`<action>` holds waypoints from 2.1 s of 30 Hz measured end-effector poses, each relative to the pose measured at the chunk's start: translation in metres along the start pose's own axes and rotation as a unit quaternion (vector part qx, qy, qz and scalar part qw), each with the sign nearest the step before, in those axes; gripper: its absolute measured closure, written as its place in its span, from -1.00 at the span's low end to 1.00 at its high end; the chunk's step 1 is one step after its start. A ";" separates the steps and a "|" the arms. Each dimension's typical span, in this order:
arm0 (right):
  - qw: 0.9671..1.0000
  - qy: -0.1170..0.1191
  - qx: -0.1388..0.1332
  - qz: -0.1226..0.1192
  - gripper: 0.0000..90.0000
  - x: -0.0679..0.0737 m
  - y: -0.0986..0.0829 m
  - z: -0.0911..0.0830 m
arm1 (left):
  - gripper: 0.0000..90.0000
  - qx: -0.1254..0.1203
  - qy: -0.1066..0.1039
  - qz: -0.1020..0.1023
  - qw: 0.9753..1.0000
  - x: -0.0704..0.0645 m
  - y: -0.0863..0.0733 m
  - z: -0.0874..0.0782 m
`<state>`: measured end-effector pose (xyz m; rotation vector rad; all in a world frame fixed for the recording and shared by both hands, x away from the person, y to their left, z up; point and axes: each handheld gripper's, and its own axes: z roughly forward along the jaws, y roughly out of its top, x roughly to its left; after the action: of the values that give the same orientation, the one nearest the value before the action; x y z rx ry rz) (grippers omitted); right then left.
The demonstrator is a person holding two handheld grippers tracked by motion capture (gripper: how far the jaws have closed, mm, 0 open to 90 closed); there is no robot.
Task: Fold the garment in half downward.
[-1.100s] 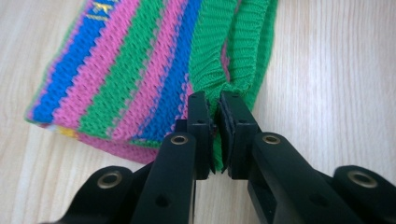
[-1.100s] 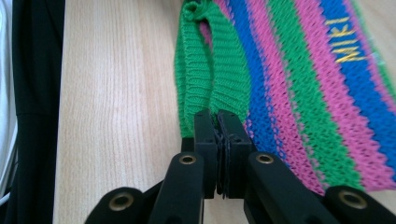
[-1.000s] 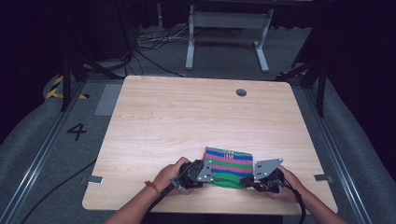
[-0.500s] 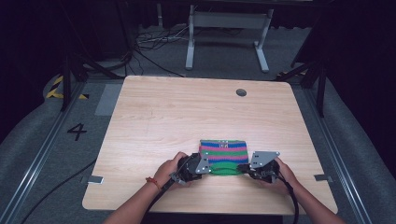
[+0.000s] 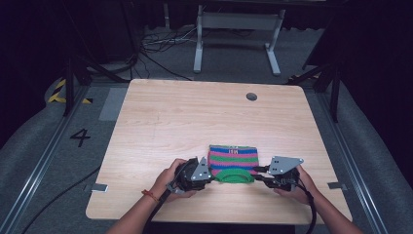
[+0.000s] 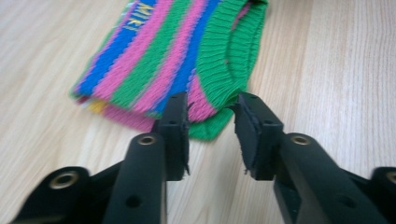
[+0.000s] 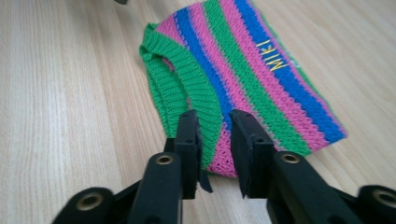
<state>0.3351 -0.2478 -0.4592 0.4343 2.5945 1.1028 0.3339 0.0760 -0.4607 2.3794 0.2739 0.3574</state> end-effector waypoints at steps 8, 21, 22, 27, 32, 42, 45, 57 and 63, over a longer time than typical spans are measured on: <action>1.000 -0.027 0.004 0.001 0.15 -0.001 0.002 -0.011 | 0.02 0.026 0.043 -0.035 0.998 0.001 -0.021 -0.022; 0.998 -0.058 0.006 0.033 -0.41 -0.013 -0.004 -0.031 | -0.59 0.059 0.103 -0.098 0.988 0.013 -0.063 -0.056; 0.998 -0.059 0.002 0.036 -0.44 -0.014 -0.005 -0.032 | -0.57 0.058 0.111 -0.104 0.987 0.014 -0.066 -0.059; 0.996 -0.075 0.005 0.044 -0.48 -0.016 -0.012 -0.037 | -0.61 0.059 0.122 -0.114 0.984 0.014 -0.076 -0.069; 0.995 -0.086 0.013 0.055 -0.52 -0.020 -0.023 -0.042 | -0.60 0.068 0.129 -0.125 0.981 0.015 -0.089 -0.076; 0.987 -0.122 0.028 0.099 -0.54 -0.028 -0.058 -0.058 | -0.58 0.093 0.140 -0.141 0.976 0.019 -0.114 -0.082; 0.984 -0.132 0.033 0.115 -0.54 -0.030 -0.070 -0.064 | -0.59 0.086 0.138 -0.161 0.973 0.021 -0.125 -0.086; 0.968 -0.163 0.053 0.180 -0.54 -0.036 -0.124 -0.082 | -0.61 0.072 0.125 -0.202 0.969 0.022 -0.147 -0.095; 0.961 -0.164 0.045 0.219 -0.57 -0.037 -0.141 -0.084 | -0.65 0.039 0.105 -0.260 0.959 0.024 -0.161 -0.096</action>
<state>0.3143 -0.4096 -0.5015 1.1507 2.3135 0.9360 0.3095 0.2601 -0.4966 2.2361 1.0020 0.3491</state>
